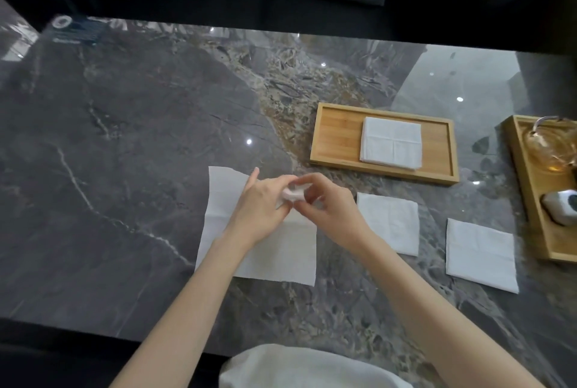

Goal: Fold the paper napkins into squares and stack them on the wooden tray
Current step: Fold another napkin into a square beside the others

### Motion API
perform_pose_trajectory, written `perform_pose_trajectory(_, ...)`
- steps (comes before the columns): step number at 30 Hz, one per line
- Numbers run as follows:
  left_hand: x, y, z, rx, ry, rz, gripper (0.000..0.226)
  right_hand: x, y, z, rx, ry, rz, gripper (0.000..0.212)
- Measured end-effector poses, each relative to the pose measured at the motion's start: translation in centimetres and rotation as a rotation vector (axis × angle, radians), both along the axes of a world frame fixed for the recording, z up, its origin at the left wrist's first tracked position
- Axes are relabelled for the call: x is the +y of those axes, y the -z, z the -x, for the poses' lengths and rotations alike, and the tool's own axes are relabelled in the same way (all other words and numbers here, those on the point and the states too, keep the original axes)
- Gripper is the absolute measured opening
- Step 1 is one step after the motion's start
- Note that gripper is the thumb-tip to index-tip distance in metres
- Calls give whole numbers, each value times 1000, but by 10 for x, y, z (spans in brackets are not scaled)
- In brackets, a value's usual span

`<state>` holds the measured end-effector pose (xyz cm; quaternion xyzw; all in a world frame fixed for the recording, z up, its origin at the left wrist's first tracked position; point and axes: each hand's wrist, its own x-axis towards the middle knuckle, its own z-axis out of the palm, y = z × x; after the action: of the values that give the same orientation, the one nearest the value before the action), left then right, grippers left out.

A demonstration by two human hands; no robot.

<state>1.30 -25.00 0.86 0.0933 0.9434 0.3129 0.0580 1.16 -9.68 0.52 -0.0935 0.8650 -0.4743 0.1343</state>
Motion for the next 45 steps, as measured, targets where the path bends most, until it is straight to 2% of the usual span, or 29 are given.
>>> perform_pose_trajectory(3, 0, -15, -1, 16, -139, -104, 35, 11, 4, -13, -157, 54, 110, 59)
perform_pose_trajectory(5, -2, -25, -4, 9, -234, -203, 33, 18, 10, -24, -292, 42, 121, 66)
perform_pose_trajectory(7, -8, -29, -7, -1, -297, -258, 30, 25, 16, -33, -340, 17, 77, 53)
perform_pose_trajectory(10, -18, -32, -13, -15, -379, -306, 24, 34, 15, -36, -252, 74, 57, 10)
perform_pose_trajectory(13, -29, -39, -22, -17, -428, -357, 19, 42, 1, -35, -217, 132, 164, 18)
perform_pose_trajectory(20, -47, -64, -49, -115, -411, -714, 15, 54, -39, -35, -236, -9, 309, 8)
perform_pose_trajectory(24, -52, -79, -55, -137, -411, -855, 11, 54, -62, -33, -157, 39, 436, 20)
perform_pose_trajectory(30, -60, -66, -37, -203, -388, -823, 12, 46, -57, -18, -128, 168, 441, 5)
perform_pose_trajectory(39, -61, 21, -13, -313, -504, -799, 12, 37, 14, 7, -200, 262, 173, 12)
perform_pose_trajectory(45, -66, 28, -16, -293, -468, -743, 12, 35, 18, 3, -215, 292, 189, 13)
